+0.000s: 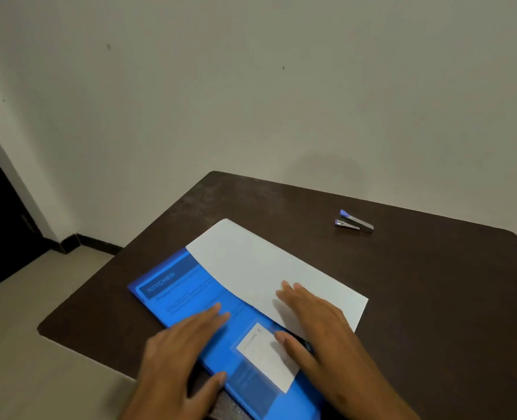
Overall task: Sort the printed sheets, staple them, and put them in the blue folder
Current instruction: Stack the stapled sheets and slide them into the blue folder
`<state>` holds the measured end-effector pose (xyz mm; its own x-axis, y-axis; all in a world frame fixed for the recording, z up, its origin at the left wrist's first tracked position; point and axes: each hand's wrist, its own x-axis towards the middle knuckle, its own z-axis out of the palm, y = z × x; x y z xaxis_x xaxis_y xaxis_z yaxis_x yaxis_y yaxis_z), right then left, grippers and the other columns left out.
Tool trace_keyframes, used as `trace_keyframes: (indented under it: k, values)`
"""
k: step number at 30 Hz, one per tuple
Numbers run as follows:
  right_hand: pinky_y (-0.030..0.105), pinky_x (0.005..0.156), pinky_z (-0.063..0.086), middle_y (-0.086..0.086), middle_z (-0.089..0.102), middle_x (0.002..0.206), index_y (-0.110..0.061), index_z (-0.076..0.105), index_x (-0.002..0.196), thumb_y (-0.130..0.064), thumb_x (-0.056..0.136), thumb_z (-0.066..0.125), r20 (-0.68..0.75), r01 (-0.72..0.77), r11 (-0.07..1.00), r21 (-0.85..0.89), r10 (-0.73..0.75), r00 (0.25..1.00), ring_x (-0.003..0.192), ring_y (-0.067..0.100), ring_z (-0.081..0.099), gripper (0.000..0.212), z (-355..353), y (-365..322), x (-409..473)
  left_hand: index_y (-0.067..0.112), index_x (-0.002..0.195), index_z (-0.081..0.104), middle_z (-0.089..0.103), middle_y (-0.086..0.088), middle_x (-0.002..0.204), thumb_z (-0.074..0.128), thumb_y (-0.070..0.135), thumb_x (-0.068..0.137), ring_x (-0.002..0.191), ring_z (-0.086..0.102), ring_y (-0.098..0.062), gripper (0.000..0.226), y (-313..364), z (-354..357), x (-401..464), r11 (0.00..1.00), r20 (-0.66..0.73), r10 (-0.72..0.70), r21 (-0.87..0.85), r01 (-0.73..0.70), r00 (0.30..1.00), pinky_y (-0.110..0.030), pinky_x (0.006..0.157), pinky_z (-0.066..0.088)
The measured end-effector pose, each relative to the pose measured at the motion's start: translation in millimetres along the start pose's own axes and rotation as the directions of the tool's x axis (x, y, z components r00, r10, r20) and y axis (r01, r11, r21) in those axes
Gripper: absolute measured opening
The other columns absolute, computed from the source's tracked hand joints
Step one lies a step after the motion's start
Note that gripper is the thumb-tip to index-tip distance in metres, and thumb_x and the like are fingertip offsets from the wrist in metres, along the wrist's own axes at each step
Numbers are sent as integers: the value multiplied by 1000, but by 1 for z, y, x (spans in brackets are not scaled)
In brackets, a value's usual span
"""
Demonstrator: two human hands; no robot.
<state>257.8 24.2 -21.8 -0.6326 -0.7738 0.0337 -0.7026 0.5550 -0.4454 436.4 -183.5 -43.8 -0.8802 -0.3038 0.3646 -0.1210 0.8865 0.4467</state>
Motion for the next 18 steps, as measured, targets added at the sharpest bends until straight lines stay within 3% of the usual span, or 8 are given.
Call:
trace_keyframes:
  k: [3, 5, 7, 9, 11, 13, 15, 18]
  values:
    - [40, 121, 35, -20, 29, 168, -45, 30, 158, -89, 93, 22, -116, -26, 999, -39, 22, 993, 153, 7, 36, 78, 20, 5, -30, 52, 155, 39, 29, 33, 165, 68, 76, 77, 153, 23, 10, 86, -40, -14, 14, 999, 142, 31, -30, -27, 989, -22, 115, 21]
    - [38, 110, 45, -4, 51, 158, -29, 46, 151, -82, 98, 25, -85, -73, 980, -185, 59, 995, 141, 20, 55, 78, 29, 0, -38, 56, 156, 33, 19, 38, 166, 63, 85, 76, 154, 12, 13, 90, -49, -22, 8, 999, 201, 35, 3, -36, 979, -9, 115, 5]
    - [31, 119, 35, -2, 48, 160, -24, 51, 145, -81, 99, 18, -93, -83, 969, -232, 63, 994, 151, 18, 40, 80, 43, -11, -41, 63, 155, 27, 7, 44, 165, 59, 91, 75, 153, 2, 16, 92, -49, -16, 14, 999, 320, 23, 38, -38, 947, -12, 116, -1]
    - [31, 125, 10, 1, 37, 167, -21, 52, 137, -61, 109, 3, -57, -48, 973, -227, 36, 998, 161, 14, 8, 69, 56, -19, -41, 66, 153, 26, 3, 46, 163, 53, 95, 76, 152, -2, 18, 87, -53, -8, 15, 997, 306, 21, 59, -41, 952, -24, 115, 12]
    - [34, 126, 2, 2, 37, 167, -21, 53, 133, -52, 111, -2, -62, -54, 962, -270, 38, 997, 162, 14, -7, 67, 71, -20, -35, 61, 153, 35, 17, 41, 165, 46, 91, 82, 152, 7, 17, 77, -54, -5, 16, 996, 264, 4, 85, -28, 964, -28, 102, 25]
    - [41, 122, 5, 4, 40, 165, -23, 53, 138, -76, 100, 6, -64, -79, 944, -321, 61, 996, 162, 20, -8, 80, 78, -19, -25, 54, 150, 45, 33, 31, 164, 40, 87, 88, 152, 15, 15, 70, -54, -2, 19, 992, 218, 1, 121, -28, 976, -25, 91, 25]
    - [42, 117, 8, 5, 52, 156, -26, 53, 143, -88, 92, 14, -53, -94, 917, -387, 79, 995, 162, 27, 10, 90, 76, -18, -14, 48, 145, 54, 46, 22, 159, 34, 84, 91, 150, 25, 11, 68, -56, -3, 29, 987, 231, 9, 153, -46, 973, -24, 87, 25]
    - [39, 115, 18, 5, 60, 150, -33, 61, 143, -80, 98, 13, -30, -94, 902, -421, 89, 996, 142, 28, 53, 80, 63, -17, 3, 41, 143, 60, 58, 12, 151, 22, 77, 98, 139, 40, -1, 69, -67, -2, 50, 963, 234, 13, 259, -75, 972, -35, 96, 35]
